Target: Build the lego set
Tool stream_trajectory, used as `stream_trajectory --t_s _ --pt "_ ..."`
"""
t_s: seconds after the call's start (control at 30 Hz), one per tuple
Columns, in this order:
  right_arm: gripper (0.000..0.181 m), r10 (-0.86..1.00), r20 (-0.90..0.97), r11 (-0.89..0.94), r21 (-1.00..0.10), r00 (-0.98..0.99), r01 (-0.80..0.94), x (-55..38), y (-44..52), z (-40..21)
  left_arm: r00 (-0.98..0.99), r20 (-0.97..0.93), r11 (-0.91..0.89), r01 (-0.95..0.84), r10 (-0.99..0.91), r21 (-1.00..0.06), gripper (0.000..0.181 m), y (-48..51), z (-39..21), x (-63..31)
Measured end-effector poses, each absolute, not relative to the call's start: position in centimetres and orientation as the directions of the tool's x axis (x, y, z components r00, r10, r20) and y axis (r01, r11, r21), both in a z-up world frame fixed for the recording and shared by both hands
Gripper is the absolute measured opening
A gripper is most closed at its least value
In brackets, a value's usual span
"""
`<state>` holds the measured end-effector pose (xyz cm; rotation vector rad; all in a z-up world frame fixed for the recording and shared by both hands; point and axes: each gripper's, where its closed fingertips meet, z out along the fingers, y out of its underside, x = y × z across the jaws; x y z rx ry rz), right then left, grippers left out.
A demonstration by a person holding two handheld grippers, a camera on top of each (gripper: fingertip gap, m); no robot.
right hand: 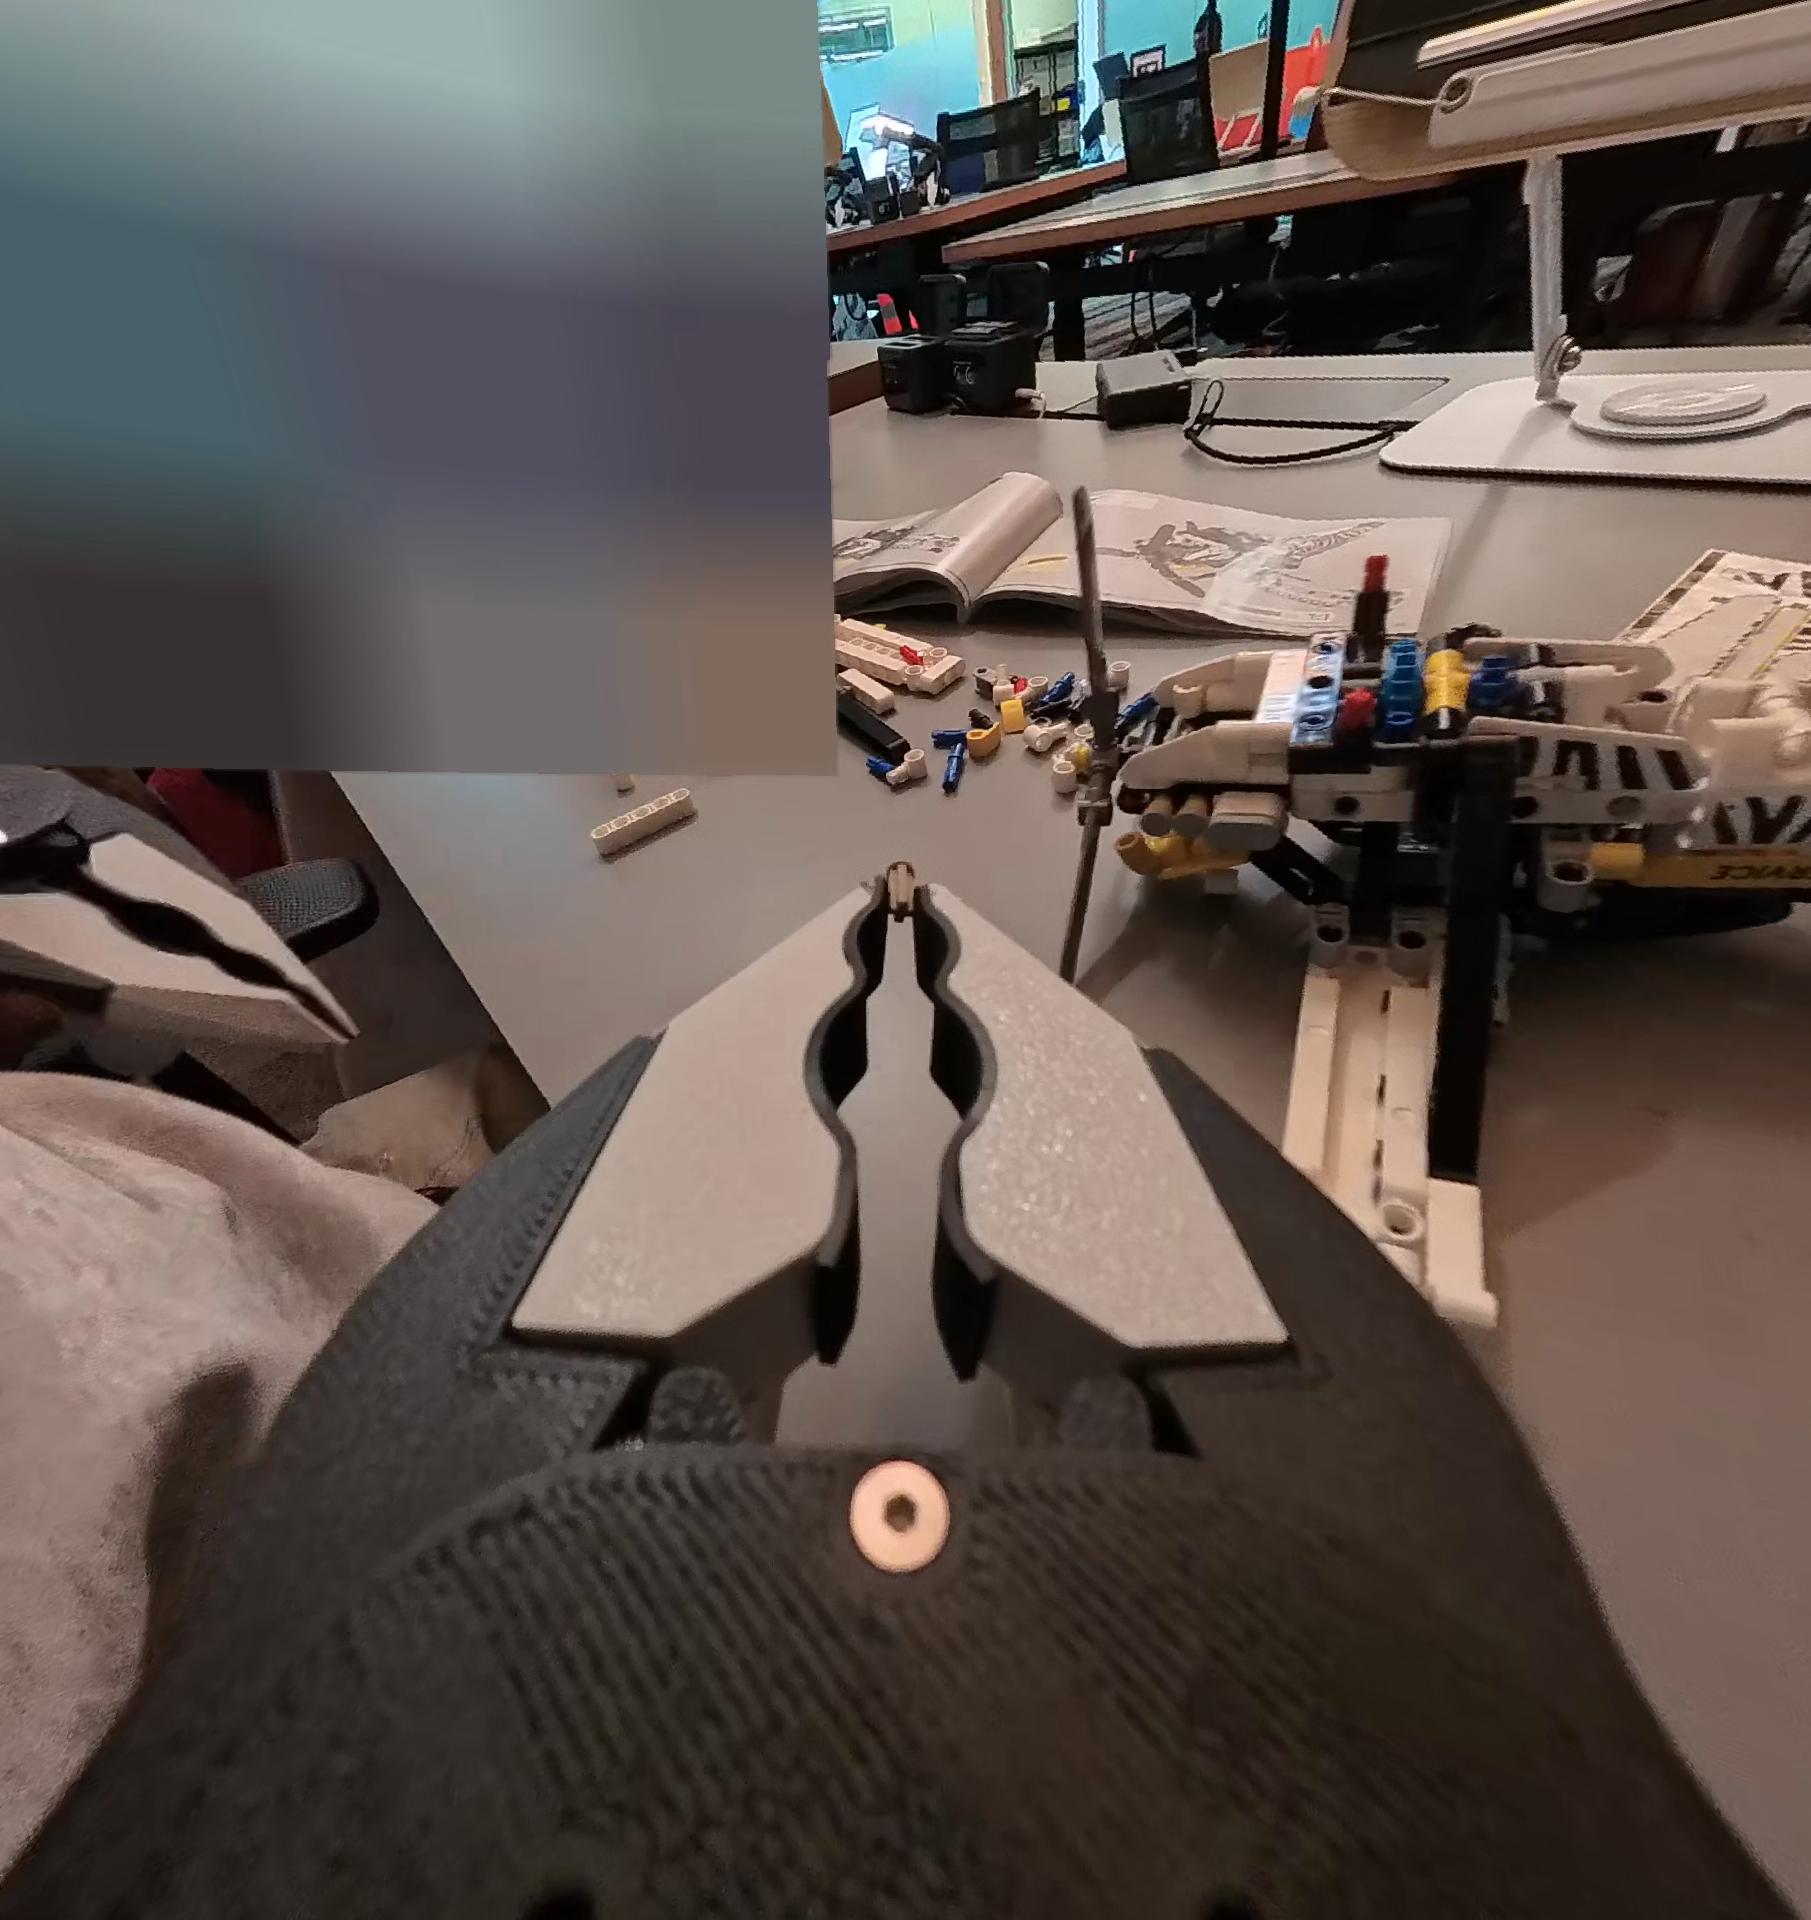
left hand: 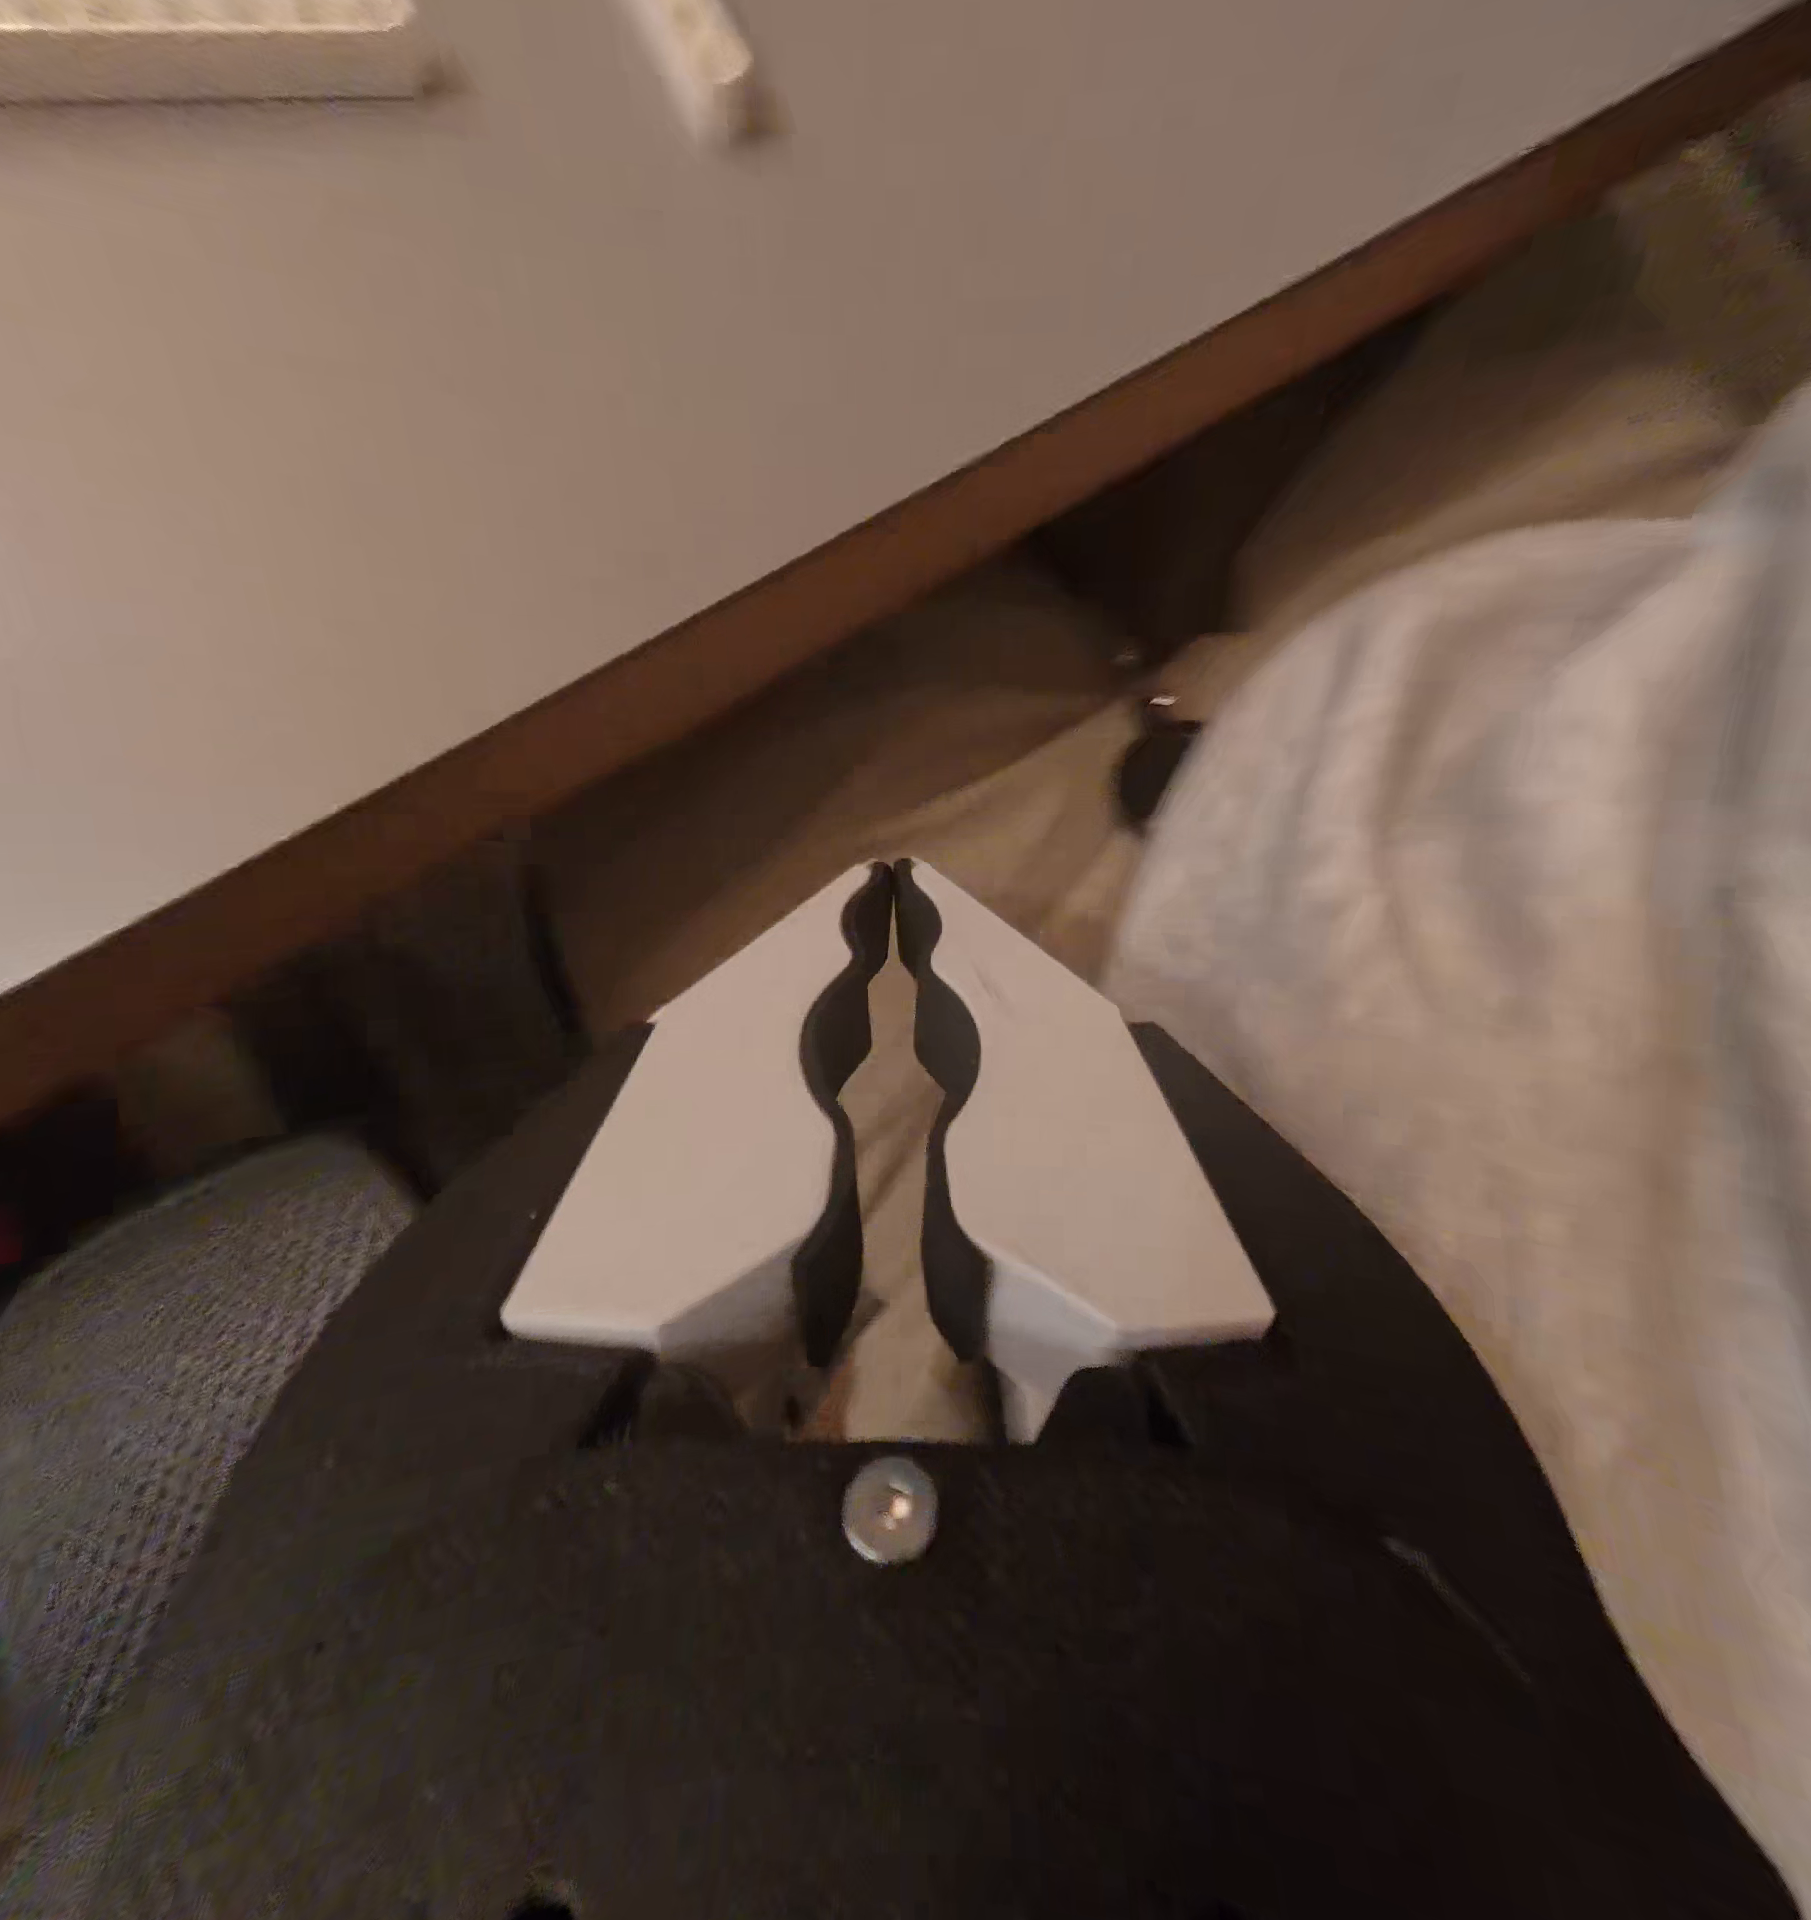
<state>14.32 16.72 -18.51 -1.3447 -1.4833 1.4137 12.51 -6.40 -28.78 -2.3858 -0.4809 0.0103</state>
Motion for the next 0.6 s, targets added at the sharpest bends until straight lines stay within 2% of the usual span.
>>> stream_trajectory --t_s 0.07,0.2,0.33,0.6 --pt "0.003 0.958 -0.165 -0.109 -0.966 -0.234 0.233 14.2 16.5 -18.7 0.92 0.095 -0.693 0.351 0.38 -0.63 0.0 -6.4 -29.8 12.4" --pt "0.003 0.959 -0.154 -0.097 -0.967 -0.236 0.235 14.1 16.3 -18.8 0.918 0.148 -0.759 0.388 0.367 -0.522 0.006 -7.0 -33.0 14.5" --pt "0.003 0.956 -0.172 -0.119 -0.967 -0.238 0.224 14.2 16.4 -18.5 0.903 0.199 -0.722 0.424 0.38 -0.547 0.007 -7.2 -32.7 15.0" --pt "0.003 0.956 -0.163 -0.109 -0.969 -0.242 0.224 14.3 16.3 -18.6 0.904 0.252 -0.743 0.428 0.347 -0.515 0.003 -7.0 -33.0 16.2"
